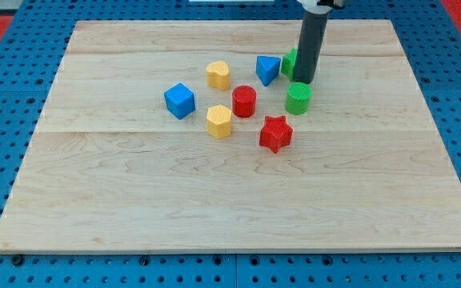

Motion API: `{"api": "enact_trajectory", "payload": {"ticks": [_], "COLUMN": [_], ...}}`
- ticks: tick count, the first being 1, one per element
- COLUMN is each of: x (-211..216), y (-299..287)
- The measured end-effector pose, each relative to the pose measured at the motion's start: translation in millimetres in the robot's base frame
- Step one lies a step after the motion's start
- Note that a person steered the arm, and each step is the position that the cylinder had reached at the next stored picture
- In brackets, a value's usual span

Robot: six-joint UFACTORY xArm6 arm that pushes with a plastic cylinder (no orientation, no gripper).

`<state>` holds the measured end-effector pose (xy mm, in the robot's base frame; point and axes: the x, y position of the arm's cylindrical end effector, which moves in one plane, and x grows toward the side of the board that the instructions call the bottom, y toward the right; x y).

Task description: Place the green blocks parallel to each other

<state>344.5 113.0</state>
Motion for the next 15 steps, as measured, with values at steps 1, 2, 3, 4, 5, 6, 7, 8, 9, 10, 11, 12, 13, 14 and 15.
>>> {"api": "enact_trajectory", "payload": {"ticks": [1, 2, 3, 4, 5, 6, 7, 8, 9, 10, 11, 12, 13, 14, 15], "x": [-20.5, -78.2, -51.9, 21.8, 53.4, 111.5, 123.4, 101.1, 97.2, 104.1, 109.7, 123.5, 125.2, 141.2, 177.0], "y": [53.4, 32.5, -27.3, -31.9, 3.6, 25.5, 9.1, -13.4, -58.1, -69.8, -44.3, -28.0, -42.3, -116.5, -149.6]}}
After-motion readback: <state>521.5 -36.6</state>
